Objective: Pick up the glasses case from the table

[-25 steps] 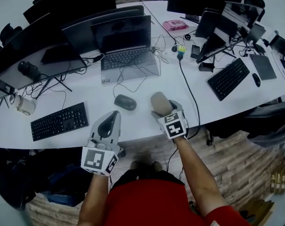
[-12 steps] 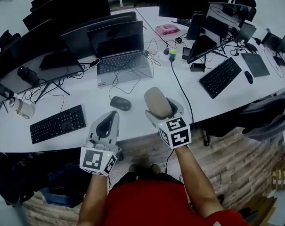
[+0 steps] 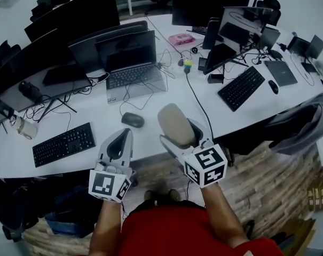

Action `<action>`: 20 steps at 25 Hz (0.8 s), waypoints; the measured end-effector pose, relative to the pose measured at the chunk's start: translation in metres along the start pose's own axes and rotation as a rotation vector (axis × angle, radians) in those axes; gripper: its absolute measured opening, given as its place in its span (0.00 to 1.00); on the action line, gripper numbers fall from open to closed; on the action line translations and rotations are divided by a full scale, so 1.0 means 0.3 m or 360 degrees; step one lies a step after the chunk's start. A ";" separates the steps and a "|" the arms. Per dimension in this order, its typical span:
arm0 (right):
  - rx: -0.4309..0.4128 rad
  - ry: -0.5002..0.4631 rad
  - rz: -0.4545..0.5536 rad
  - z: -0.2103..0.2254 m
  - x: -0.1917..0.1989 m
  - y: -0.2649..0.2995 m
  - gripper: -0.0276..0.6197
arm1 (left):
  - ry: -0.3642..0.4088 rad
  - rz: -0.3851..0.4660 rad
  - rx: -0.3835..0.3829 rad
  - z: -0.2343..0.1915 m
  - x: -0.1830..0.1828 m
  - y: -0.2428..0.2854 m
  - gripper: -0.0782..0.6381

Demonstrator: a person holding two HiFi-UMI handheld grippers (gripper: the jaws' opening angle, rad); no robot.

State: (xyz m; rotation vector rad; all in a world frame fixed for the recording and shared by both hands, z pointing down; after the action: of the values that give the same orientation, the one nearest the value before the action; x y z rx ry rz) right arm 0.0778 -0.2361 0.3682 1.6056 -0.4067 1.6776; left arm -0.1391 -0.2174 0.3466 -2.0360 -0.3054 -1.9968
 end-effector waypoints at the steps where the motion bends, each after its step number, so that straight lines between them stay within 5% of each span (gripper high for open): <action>1: -0.0006 -0.0005 0.0009 -0.008 -0.006 -0.009 0.65 | 0.0002 0.0005 0.0001 0.001 -0.005 -0.003 0.12; 20: 0.0047 -0.0062 0.0008 -0.037 -0.005 -0.054 0.65 | 0.0018 0.0017 0.0050 0.027 -0.027 -0.023 0.12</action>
State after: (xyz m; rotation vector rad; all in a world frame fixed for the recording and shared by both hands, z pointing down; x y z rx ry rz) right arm 0.0812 -0.2182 0.3606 1.6623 -0.4079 1.6650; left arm -0.1339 -0.2078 0.3386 -2.0026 -0.3206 -1.9841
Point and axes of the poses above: the fingertips, and each gripper's own axes: y forward along the fingers, z to its right, x out of its underside, the point moved 9 cm from there along -y, backward along the fingers, and after that the axes turned 11 degrees about -x, right-handed, at the moved point
